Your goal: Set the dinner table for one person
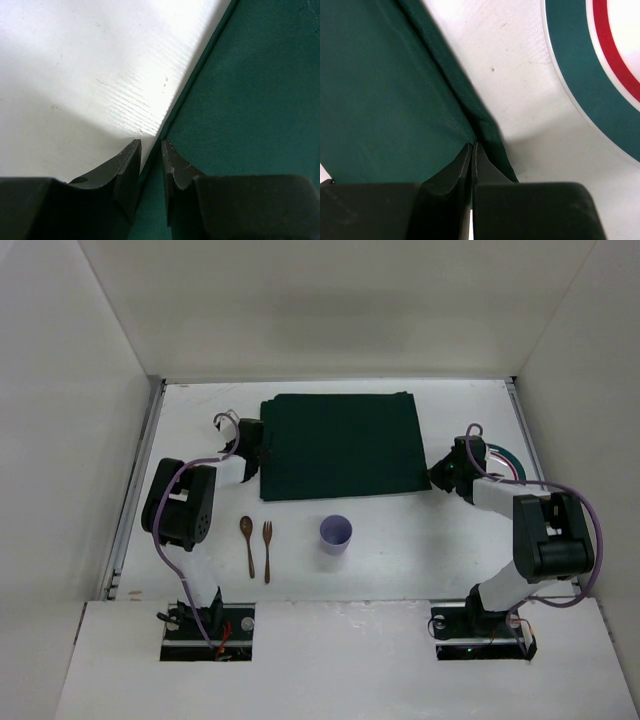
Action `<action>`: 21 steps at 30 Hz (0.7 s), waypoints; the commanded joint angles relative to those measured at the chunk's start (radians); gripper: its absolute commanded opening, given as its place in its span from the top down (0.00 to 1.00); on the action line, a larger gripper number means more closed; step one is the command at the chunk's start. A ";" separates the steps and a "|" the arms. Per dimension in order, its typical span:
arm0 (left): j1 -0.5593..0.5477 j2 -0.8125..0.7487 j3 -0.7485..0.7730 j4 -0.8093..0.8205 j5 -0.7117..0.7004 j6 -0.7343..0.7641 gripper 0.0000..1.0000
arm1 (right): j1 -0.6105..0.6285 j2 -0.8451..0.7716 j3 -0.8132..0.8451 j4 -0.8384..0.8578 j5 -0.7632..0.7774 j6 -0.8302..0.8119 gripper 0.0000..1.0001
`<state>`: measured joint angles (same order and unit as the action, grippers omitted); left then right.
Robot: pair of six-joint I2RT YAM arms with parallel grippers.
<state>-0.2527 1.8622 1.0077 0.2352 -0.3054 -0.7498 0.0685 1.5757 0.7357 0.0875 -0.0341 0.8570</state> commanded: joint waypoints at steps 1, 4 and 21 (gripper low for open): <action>0.003 -0.046 -0.008 -0.016 -0.014 0.000 0.79 | 0.003 -0.045 -0.021 0.044 0.014 0.004 0.96; 0.000 -0.057 -0.007 -0.020 -0.015 0.010 0.79 | 0.007 -0.066 -0.045 0.044 0.017 0.001 0.96; -0.079 -0.409 -0.319 -0.073 -0.028 0.036 0.57 | 0.020 -0.112 -0.081 0.044 0.102 -0.038 0.54</action>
<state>-0.2966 1.4723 0.7227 0.1932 -0.3309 -0.7361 0.0757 1.5017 0.6605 0.1047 0.0193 0.8421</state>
